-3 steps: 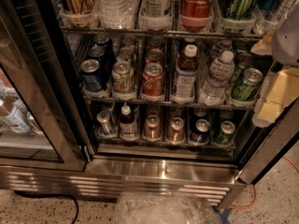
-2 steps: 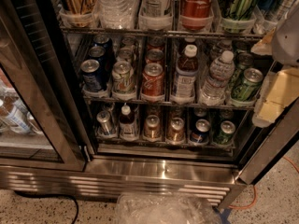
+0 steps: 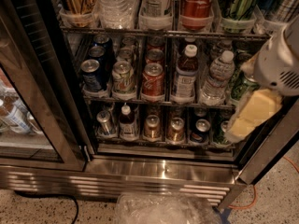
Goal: Pick blue plastic bottle from bottom shelf of fridge
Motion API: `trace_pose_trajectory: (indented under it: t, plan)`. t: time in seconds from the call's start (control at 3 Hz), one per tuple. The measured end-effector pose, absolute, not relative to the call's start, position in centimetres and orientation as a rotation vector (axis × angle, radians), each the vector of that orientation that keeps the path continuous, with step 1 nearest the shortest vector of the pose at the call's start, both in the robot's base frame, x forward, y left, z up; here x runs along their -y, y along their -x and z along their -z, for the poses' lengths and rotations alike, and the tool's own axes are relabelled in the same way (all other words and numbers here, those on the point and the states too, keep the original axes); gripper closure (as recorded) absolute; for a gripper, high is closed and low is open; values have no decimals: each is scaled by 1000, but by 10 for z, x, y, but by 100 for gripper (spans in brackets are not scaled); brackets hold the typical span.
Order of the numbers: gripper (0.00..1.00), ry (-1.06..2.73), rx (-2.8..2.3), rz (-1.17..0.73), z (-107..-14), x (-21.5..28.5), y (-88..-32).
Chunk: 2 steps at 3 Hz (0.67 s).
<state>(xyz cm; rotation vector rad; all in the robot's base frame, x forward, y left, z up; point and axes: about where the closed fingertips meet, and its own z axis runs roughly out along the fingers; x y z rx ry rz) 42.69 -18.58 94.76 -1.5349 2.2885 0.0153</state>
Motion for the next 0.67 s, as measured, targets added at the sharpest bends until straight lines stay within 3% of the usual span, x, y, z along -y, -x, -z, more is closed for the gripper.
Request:
trace_pose_trajectory:
  t: [0.67]
  plan:
    - [0,1141,-2353,-232,-874,140,-415]
